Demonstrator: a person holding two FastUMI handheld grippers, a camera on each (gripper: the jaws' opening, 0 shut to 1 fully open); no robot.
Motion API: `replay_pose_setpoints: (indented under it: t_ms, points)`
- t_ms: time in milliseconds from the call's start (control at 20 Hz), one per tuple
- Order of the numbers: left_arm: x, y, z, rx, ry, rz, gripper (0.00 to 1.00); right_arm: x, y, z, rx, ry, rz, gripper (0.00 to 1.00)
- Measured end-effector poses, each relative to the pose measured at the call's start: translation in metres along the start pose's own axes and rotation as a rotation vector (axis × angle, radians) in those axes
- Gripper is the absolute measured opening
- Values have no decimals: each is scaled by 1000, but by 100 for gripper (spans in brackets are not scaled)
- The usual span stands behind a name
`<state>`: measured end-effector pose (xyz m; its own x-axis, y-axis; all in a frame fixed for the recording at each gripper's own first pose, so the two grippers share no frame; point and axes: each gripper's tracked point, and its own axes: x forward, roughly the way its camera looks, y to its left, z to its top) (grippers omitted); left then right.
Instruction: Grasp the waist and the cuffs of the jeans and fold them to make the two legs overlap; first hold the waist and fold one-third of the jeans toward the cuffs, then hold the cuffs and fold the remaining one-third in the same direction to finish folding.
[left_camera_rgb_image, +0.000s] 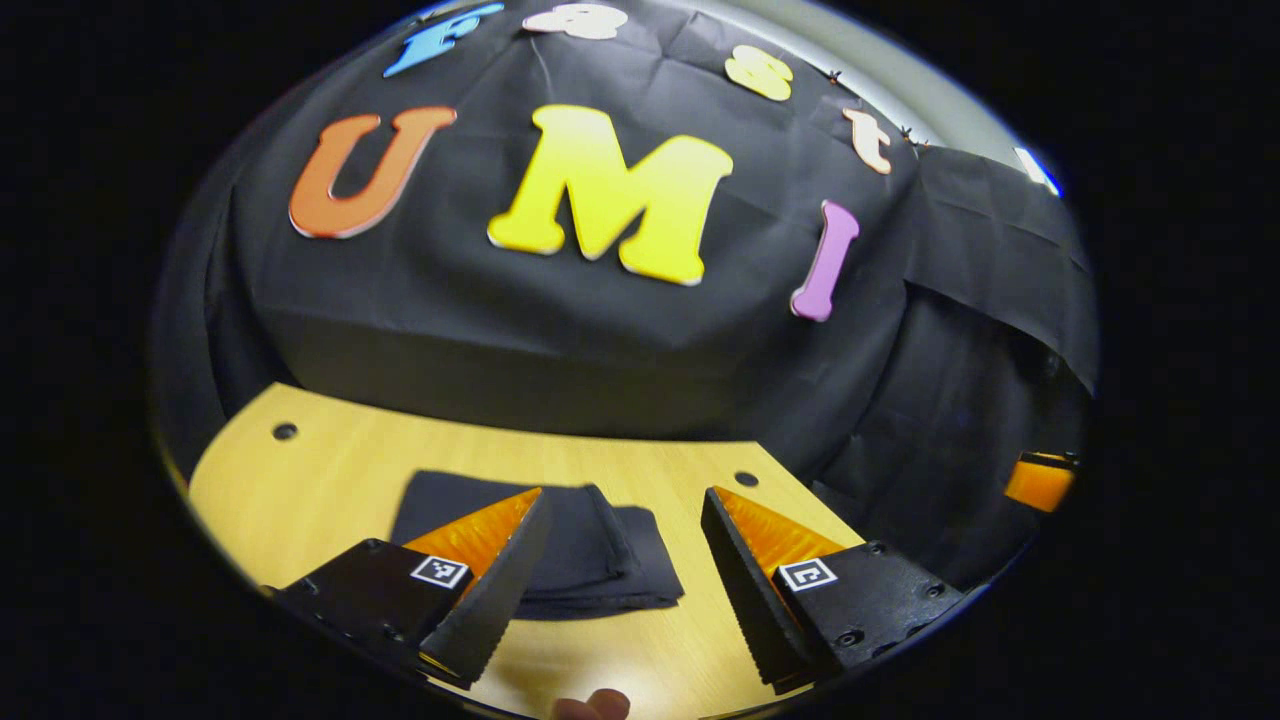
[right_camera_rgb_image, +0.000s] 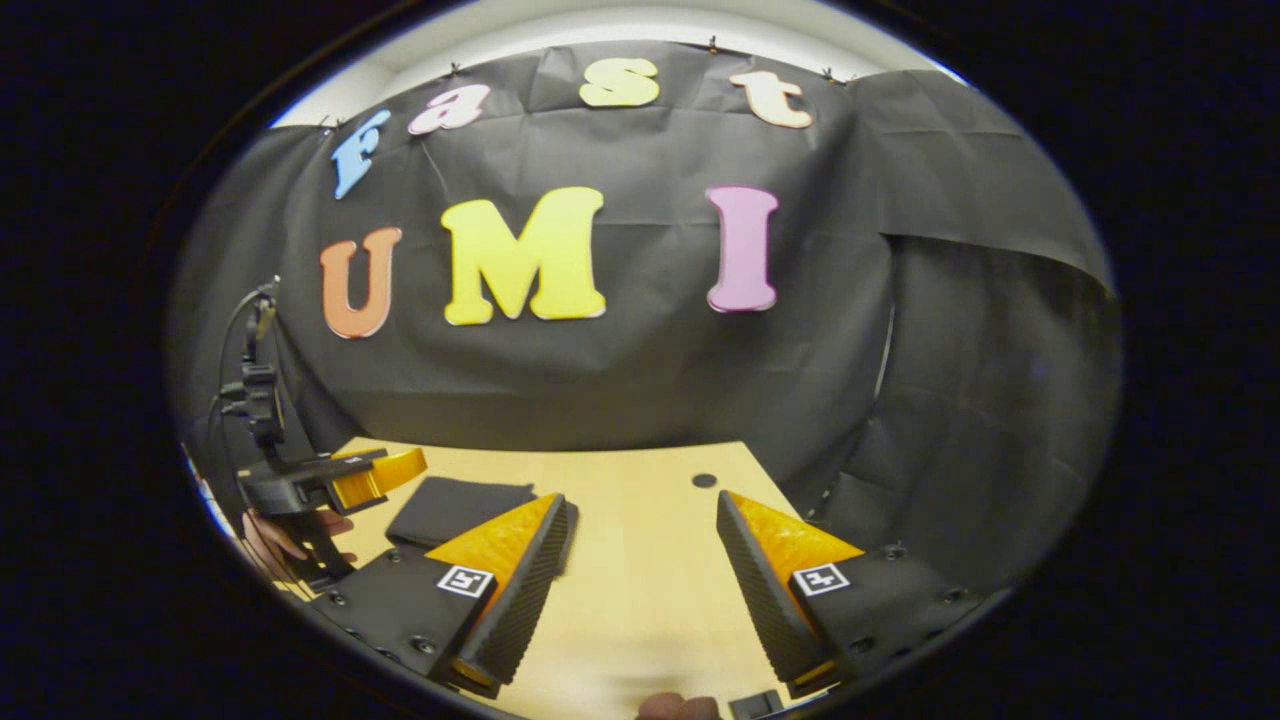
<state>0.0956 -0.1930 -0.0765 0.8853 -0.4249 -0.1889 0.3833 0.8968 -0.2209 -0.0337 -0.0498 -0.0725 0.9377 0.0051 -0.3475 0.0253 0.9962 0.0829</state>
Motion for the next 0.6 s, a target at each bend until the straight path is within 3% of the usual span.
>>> replay_pose_setpoints:
  t_ms: [300, 450, 600]
  points:
    - [-66, 55, 113, 48, -209, 190, 96, 17, 75, 51, -16, -127, 138, 91]
    - [-90, 79, 134, 84, -258, 265, 97, 18, 103, 64, -33, -182, 169, 94]
    - [-115, 86, 138, 114, -282, 295, 98, 17, 125, 66, -73, -217, 166, 96]
